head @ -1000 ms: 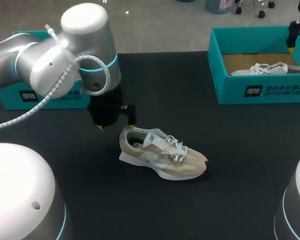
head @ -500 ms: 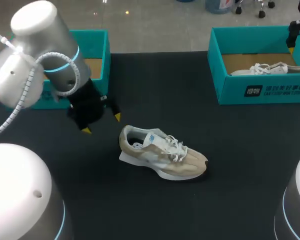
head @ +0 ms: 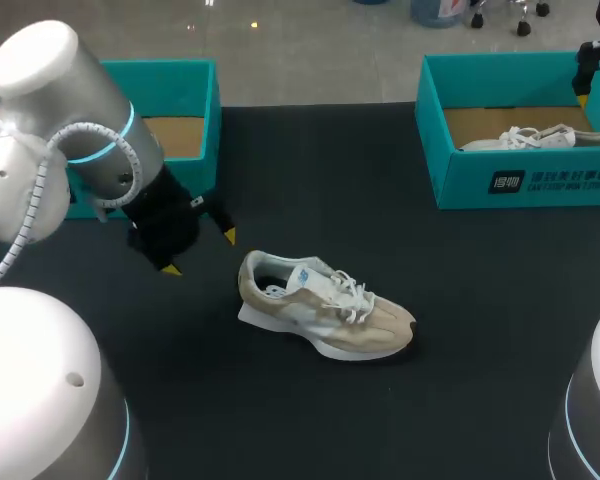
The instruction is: Take the shoe out of the shoebox, open the shoe tongue, remove and reinsert the insole, then place the shoe into the shoebox
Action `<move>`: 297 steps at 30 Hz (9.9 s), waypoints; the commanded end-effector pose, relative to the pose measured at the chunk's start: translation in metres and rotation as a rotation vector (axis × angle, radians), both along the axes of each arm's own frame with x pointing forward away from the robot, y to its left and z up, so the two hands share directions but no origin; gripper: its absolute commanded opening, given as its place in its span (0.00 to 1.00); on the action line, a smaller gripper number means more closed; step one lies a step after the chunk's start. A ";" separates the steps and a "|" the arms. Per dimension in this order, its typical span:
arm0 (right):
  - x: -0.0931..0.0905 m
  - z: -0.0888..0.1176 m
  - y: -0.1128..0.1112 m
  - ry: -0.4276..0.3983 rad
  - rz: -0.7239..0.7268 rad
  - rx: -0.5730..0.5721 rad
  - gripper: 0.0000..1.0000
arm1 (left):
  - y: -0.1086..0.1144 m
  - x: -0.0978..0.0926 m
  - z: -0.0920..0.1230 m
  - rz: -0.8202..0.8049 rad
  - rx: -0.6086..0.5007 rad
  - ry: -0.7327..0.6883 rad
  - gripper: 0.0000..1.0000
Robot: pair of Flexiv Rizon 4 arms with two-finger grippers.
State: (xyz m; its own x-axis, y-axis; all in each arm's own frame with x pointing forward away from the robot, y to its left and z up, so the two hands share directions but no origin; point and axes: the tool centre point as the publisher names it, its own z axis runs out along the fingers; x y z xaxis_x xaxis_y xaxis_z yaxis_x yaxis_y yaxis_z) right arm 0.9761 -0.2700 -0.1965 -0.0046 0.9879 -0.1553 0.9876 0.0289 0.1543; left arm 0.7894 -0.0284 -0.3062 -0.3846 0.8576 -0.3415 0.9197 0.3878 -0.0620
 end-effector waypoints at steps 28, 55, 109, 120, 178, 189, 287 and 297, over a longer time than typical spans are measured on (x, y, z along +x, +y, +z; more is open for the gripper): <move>-0.001 0.000 0.000 -0.002 -0.001 0.000 1.00 | 0.069 -0.013 0.000 0.675 -0.705 0.669 1.00; -0.001 0.000 0.000 -0.002 -0.001 0.000 1.00 | 0.070 -0.017 0.002 0.687 -0.734 0.702 1.00; -0.001 0.000 0.000 -0.002 -0.001 0.000 1.00 | 0.094 -0.001 -0.063 0.800 -0.852 0.770 1.00; -0.001 0.000 0.000 -0.002 -0.001 0.000 1.00 | 0.069 0.007 -0.072 0.700 -0.745 0.839 1.00; -0.001 0.000 0.000 -0.002 -0.001 0.000 1.00 | 0.014 0.005 -0.066 0.593 -0.684 0.859 1.00; -0.001 0.000 0.000 -0.002 -0.001 0.000 1.00 | -0.019 0.004 -0.087 0.593 -0.632 0.896 1.00; -0.001 0.000 0.000 -0.002 -0.001 0.000 1.00 | -0.070 -0.009 -0.104 0.652 -0.799 0.974 0.00; -0.001 0.000 0.000 -0.002 -0.001 0.000 1.00 | -0.071 -0.004 -0.101 0.687 -0.821 0.999 0.00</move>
State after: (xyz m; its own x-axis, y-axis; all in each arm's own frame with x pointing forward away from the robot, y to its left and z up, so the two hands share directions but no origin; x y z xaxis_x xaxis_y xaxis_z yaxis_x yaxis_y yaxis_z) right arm 0.9761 -0.2700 -0.1965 -0.0046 0.9879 -0.1553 0.9876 0.0289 0.1543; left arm 0.7871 -0.0983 -0.4089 -0.9927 0.1201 0.0130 0.0191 0.2616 -0.9650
